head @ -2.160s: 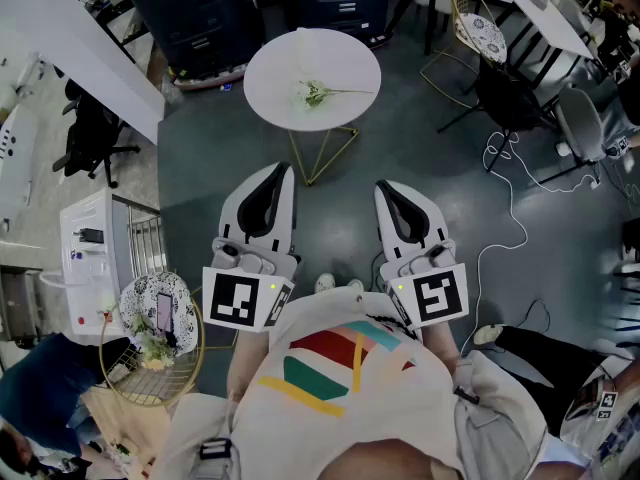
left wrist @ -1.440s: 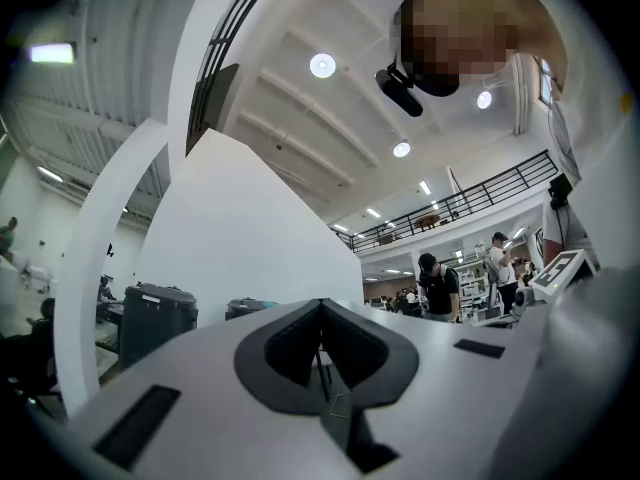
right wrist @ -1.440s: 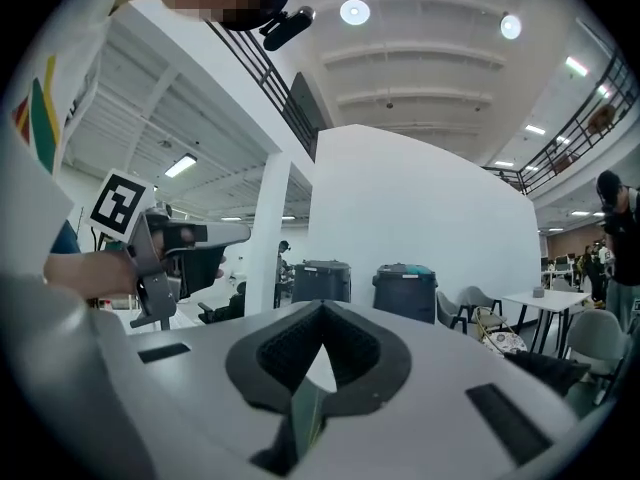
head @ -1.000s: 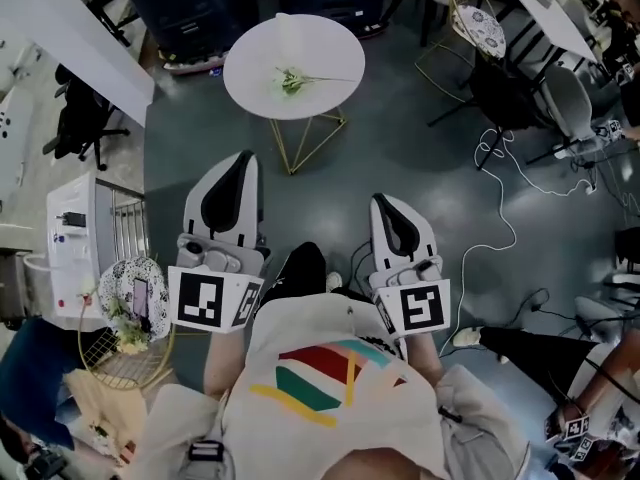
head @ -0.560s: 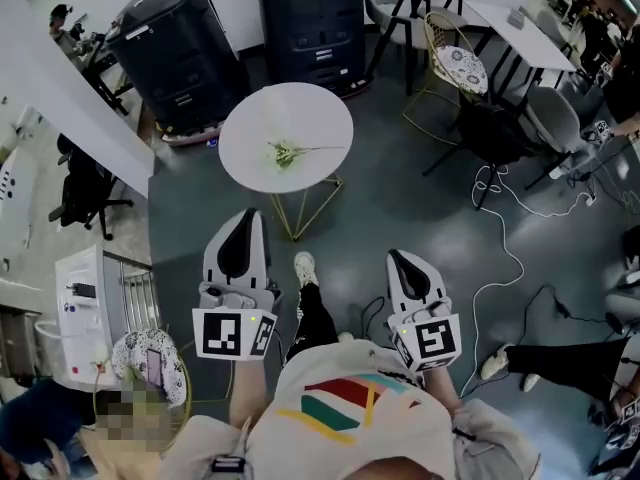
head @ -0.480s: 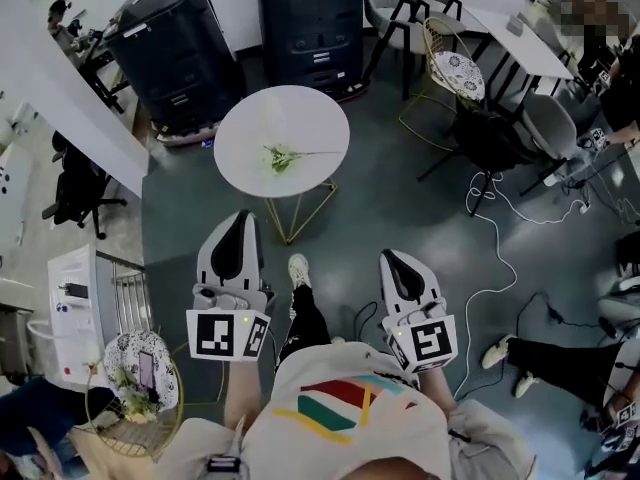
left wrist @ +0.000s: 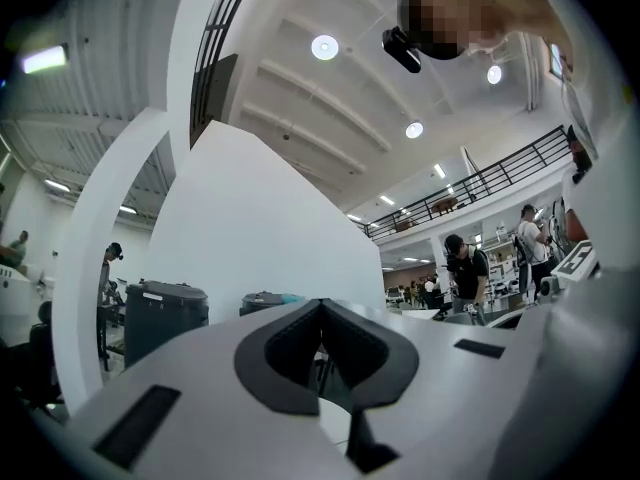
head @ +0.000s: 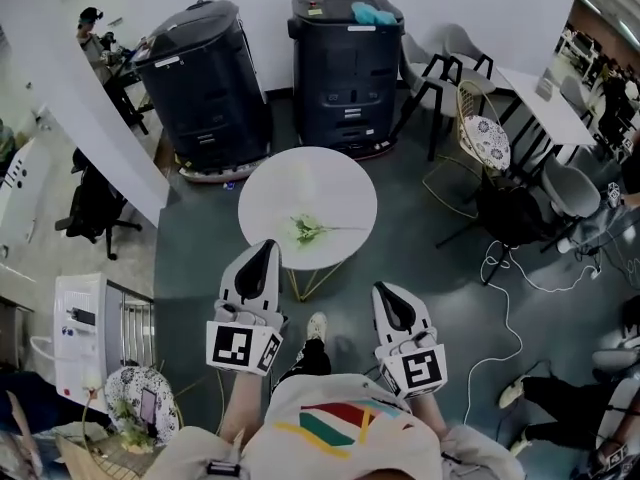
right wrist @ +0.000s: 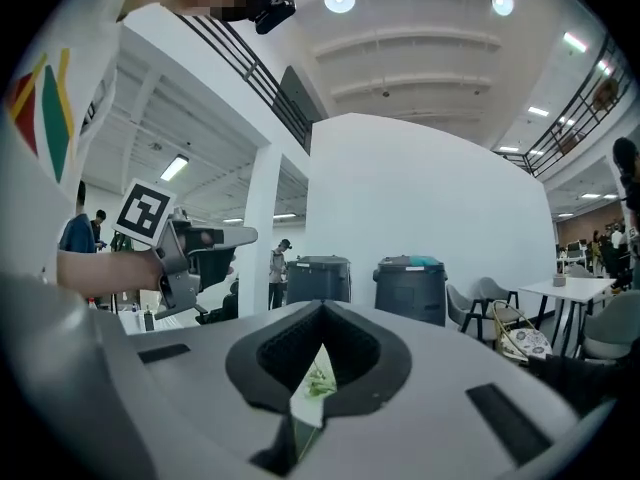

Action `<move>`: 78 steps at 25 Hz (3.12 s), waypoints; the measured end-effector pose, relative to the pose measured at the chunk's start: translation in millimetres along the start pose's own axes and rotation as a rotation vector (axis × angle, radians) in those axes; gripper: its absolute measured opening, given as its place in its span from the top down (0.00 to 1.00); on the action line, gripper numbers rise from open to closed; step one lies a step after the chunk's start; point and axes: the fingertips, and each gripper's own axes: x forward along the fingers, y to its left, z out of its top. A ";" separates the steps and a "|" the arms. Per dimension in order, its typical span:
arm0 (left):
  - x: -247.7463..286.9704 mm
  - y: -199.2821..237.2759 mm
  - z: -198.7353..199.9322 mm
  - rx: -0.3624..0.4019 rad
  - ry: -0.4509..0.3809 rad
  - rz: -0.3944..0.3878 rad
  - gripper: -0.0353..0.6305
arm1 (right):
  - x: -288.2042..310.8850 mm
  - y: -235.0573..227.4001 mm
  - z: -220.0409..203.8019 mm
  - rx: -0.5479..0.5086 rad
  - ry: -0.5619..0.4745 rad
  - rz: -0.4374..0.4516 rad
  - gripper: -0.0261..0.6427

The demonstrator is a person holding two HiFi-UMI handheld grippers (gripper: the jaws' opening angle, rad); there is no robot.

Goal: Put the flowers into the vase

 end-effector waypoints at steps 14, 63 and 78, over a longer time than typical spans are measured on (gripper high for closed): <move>97.2 119.5 -27.5 -0.018 0.042 0.064 0.94 | 176.7 -12.5 19.0 -0.025 0.011 0.129 0.94; 122.1 162.0 -226.2 -0.137 0.342 0.466 0.94 | 310.8 -3.1 -202.4 -0.182 0.608 1.006 0.35; 86.5 195.7 -279.1 -0.167 0.338 0.594 0.94 | 294.3 14.7 -347.3 -0.416 0.931 1.089 0.35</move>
